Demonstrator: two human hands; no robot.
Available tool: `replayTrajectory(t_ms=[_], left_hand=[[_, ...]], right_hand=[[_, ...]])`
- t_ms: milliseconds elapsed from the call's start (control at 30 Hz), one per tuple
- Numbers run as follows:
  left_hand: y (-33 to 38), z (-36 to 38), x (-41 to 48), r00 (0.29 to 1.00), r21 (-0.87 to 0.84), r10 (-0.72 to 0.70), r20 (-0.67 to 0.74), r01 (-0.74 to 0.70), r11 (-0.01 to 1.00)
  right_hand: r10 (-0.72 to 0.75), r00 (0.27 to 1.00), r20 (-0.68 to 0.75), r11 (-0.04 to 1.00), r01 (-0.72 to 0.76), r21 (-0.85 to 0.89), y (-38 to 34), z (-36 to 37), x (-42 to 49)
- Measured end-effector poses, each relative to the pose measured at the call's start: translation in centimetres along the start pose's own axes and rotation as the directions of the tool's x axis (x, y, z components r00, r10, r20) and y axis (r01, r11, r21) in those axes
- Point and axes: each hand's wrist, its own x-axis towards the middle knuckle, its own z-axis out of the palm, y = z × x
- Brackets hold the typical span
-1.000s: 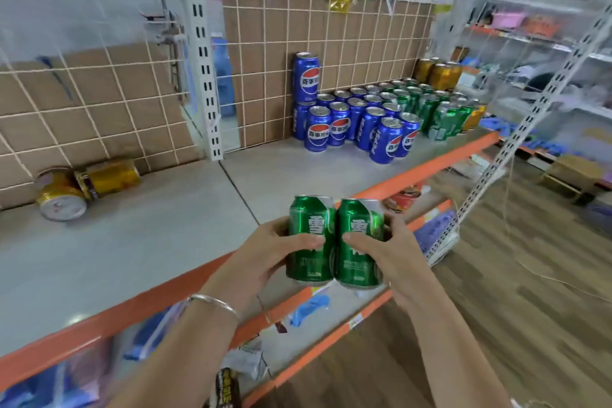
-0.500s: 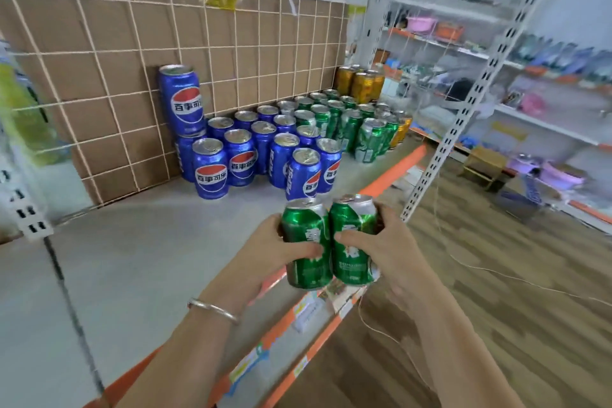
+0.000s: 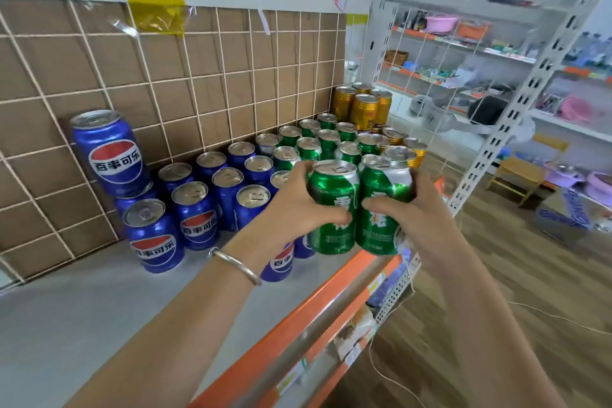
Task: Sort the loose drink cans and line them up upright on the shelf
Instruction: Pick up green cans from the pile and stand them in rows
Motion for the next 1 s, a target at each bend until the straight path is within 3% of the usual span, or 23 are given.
replayTrajectory(t_ms=[300, 467, 600, 667, 733, 800, 867, 1000], left_hand=[[1.2, 1.6, 7.9, 0.985, 0.037, 0.008, -0.175, -0.001, 0.999], [1.3, 0.9, 10.3, 0.961, 0.104, -0.015, -0.277, 0.046, 0.994], [0.5, 0.7, 10.8, 0.94, 0.202, -0.054, -0.337, 0.128, 0.971], [0.1, 0.9, 11.1, 0.929, 0.283, -0.079, -0.36, 0.19, 0.94], [-0.2, 1.0, 11.5, 0.917, 0.459, -0.08, -0.391, 0.27, 0.847], [-0.1, 1.0, 11.7, 0.898, 0.691, -0.087, -0.432, 0.391, 0.608], [-0.2, 1.1, 11.7, 0.898, 0.811, -0.077, -0.432, 0.425, 0.402], [-0.9, 2.1, 11.9, 0.939, 0.93, -0.088, -0.333, 0.343, 0.133]], right_hand=[[-0.166, 0.954, 0.251, 0.885, 0.256, -0.388, -1.2, -2.6, 12.6], [-0.223, 0.876, 0.428, 0.779, 0.424, -0.461, -1.3, -2.0, 17.5], [-0.197, 0.824, 0.531, 0.604, 0.528, -0.597, -0.1, -0.2, 20.2], [-0.184, 0.799, 0.572, 0.592, 0.555, -0.584, 0.5, 0.4, 21.3], [-0.168, 0.765, 0.622, 0.596, 0.581, -0.554, 0.9, 0.5, 22.0], [-0.149, 0.729, 0.668, 0.588, 0.608, -0.533, 1.4, 0.5, 22.6], [-0.153, 0.69, 0.707, 0.551, 0.654, -0.519, 2.1, 0.9, 23.3], [-0.104, 0.602, 0.792, 0.242, 0.788, -0.567, 3.6, 1.9, 23.8]])
